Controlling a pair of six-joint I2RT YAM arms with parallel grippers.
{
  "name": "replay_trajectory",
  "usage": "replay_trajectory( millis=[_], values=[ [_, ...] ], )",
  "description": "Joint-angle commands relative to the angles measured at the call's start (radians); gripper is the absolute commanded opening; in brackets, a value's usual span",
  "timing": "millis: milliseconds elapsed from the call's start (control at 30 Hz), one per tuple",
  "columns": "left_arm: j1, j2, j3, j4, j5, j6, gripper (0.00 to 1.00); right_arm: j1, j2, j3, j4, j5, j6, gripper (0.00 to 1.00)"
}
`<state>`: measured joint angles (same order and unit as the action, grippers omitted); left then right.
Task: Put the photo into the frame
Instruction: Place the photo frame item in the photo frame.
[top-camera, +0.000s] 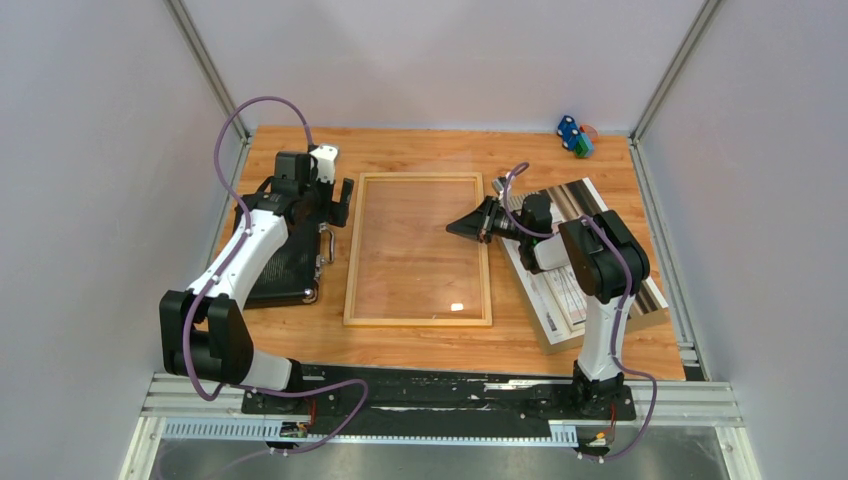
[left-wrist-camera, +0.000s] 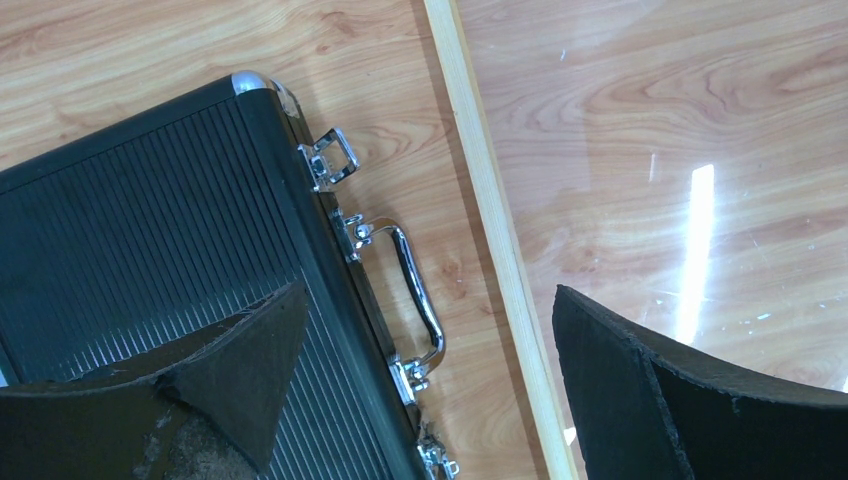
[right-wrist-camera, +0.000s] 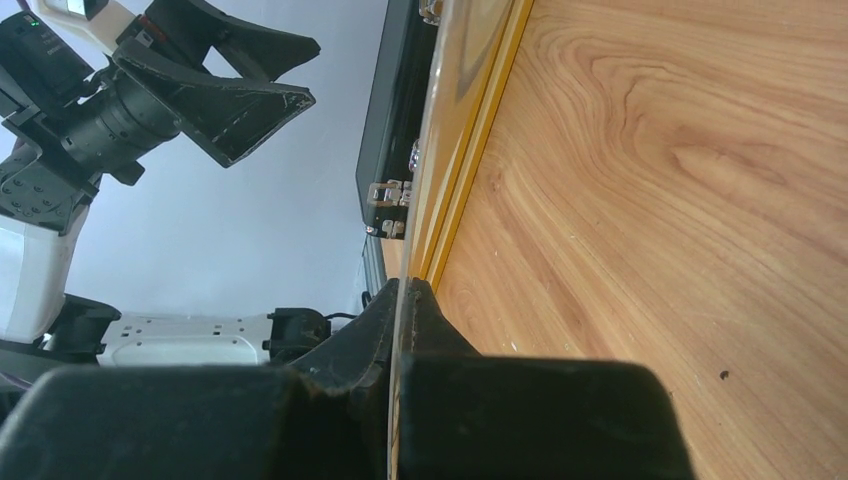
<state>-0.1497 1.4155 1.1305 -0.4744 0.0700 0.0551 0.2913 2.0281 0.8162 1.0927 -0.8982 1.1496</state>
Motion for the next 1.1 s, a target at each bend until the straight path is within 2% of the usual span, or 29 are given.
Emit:
replay_trajectory(
  millis=[0,633,1067],
  values=[
    [0.004,-0.034,-0.004,0.035,0.007,0.015,1.0,-0.003,0.006,0.035,0.037,-0.008,-0.046,0.0],
    [0.004,-0.03,-0.005,0.034,0.013,0.014,1.0,-0.003,0.011,0.063,0.001,-0.017,-0.134,0.0],
    [0.004,-0.026,-0.013,0.037,0.014,0.014,1.0,-0.004,0.038,0.062,-0.018,-0.005,-0.06,0.0]
  ],
)
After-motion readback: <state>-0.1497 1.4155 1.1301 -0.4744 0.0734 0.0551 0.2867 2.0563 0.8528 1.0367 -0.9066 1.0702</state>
